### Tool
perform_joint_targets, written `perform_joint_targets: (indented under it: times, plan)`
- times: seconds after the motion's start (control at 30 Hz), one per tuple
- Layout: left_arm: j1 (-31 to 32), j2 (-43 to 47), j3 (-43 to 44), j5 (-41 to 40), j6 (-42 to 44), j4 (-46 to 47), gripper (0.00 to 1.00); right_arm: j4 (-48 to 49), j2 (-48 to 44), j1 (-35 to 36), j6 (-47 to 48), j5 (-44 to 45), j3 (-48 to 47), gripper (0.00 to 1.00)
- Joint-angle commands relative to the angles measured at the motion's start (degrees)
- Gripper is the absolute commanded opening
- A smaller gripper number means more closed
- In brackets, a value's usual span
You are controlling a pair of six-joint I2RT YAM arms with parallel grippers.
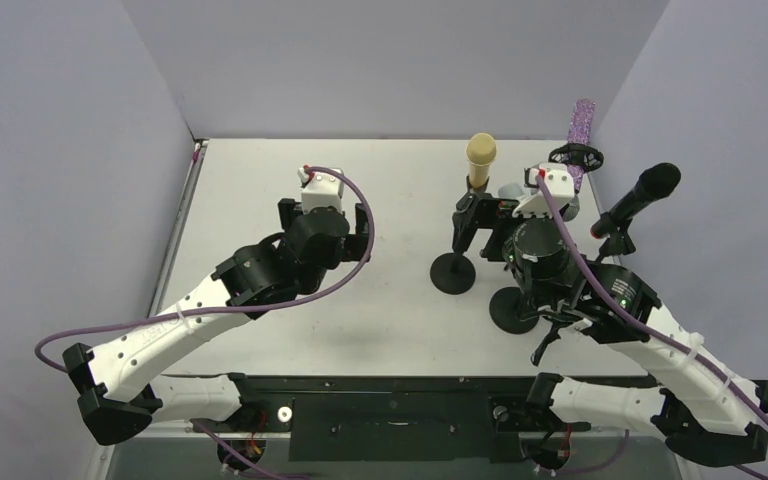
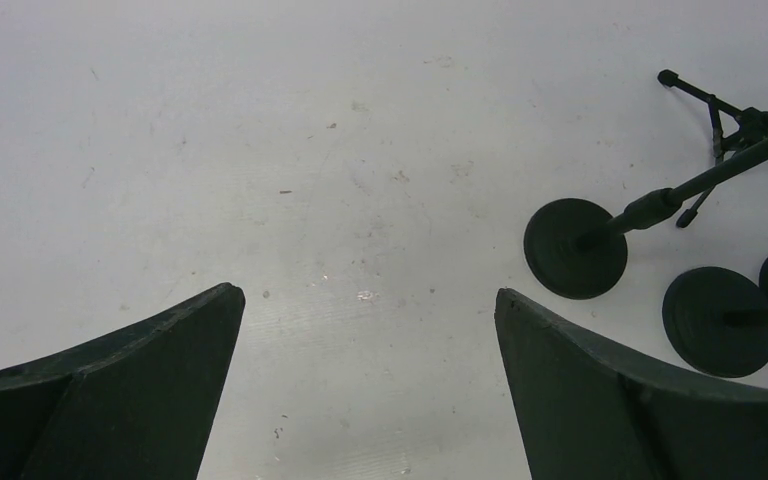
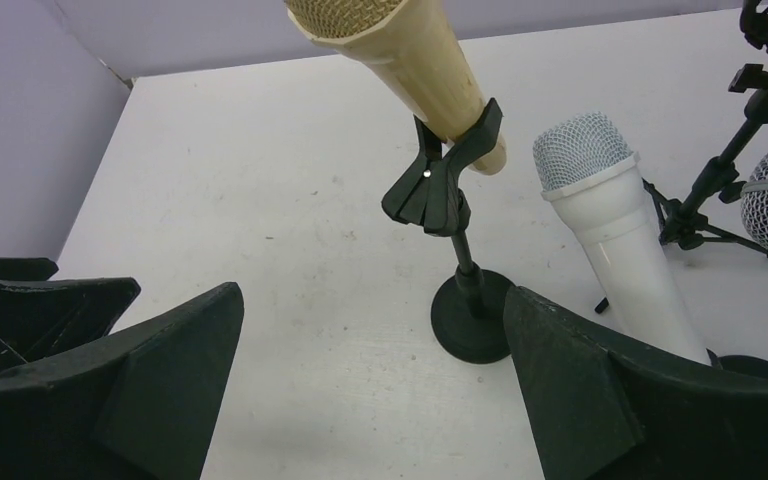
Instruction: Remove the microphone from the stand
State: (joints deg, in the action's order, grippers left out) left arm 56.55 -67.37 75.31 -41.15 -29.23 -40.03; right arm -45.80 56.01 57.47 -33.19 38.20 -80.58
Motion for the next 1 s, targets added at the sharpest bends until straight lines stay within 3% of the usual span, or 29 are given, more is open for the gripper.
perform_joint_targets:
  times: [0.0,0.4,0.67,0.97]
  plan:
    - [-0.21,0.91,2.58,0.15,1.6,4.45,0.96,2.3,-3.66,-0.42,0.95,2.79,1.2,1.0]
    - [1.18,-0.91,-2.07,13.09,7.29,25.32,0.96,-4.29,-6.15,-1.81,2.34,2.99,-2.64,1.0]
    - [7.05,-11.04,3.74,11.6,14.23,35.26,0.96,-3.18,-5.48,-6.07,5.3,1.28,-6.25,1.0]
    - [8.25,-22.42,10.56,11.79,17.07,42.73,0.96,-1.79,-4.42,-11.32,4.8,-4.73,-6.94,1.0]
